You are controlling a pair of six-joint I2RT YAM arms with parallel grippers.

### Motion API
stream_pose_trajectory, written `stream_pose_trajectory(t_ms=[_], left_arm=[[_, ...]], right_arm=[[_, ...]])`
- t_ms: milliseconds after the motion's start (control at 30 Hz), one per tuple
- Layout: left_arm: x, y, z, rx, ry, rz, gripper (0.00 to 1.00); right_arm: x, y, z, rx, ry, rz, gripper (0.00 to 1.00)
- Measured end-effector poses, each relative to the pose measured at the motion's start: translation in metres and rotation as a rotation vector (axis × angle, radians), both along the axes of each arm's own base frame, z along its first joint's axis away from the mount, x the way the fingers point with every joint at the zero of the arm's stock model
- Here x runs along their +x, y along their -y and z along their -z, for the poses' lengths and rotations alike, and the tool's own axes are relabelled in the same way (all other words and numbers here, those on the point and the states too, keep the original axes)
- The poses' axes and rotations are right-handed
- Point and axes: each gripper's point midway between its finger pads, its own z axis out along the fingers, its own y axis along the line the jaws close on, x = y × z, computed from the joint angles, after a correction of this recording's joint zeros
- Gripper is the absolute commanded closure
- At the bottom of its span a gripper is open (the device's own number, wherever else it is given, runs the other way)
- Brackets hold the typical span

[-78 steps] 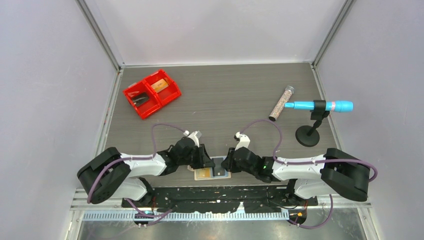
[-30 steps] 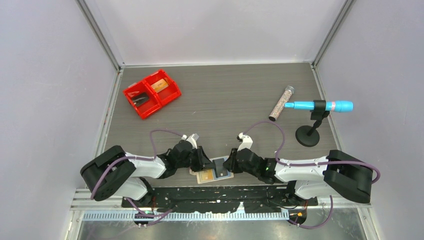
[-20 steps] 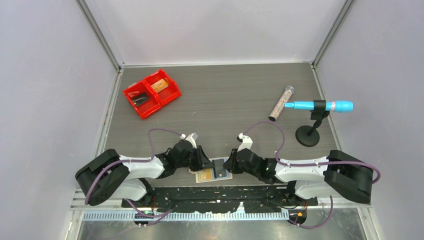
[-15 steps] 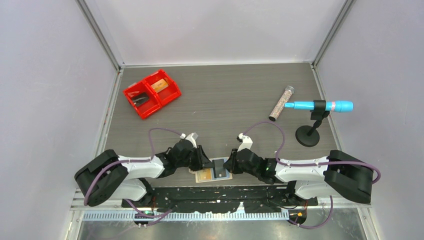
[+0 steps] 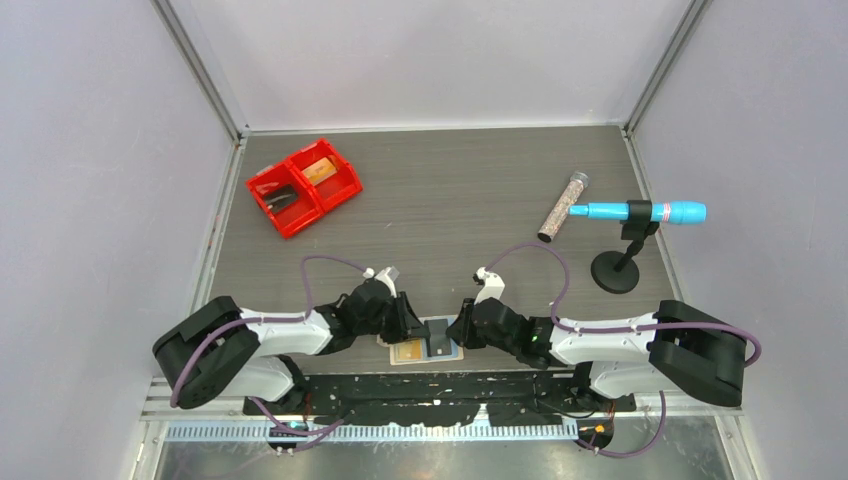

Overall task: Take the credit cards out of the card holder
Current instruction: Remove the credit card from the card holder.

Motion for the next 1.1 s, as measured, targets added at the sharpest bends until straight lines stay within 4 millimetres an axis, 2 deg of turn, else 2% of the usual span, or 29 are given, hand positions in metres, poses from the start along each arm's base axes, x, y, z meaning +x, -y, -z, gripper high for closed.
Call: stream_pose_trajectory(t_ms=[167,433,1100], left_arm=[[0.000,0.003,0.000,-0.010,-0.012,-0.007,0.78],[0.000,0.004,0.000,-0.021,-0.034,-0.025,1.00],[-0.003,0.003,-0.010,-0.090,0.015,-0.014,1.00]], right_arm=[[0.000,0.000,0.000,0.000,-0.001,0.001,0.83],[0.000,0.000,0.001,0.002,-0.003,0.004,0.83],[-0.002,0.008,0.001,0.011,-0.003,0.027,0.83]])
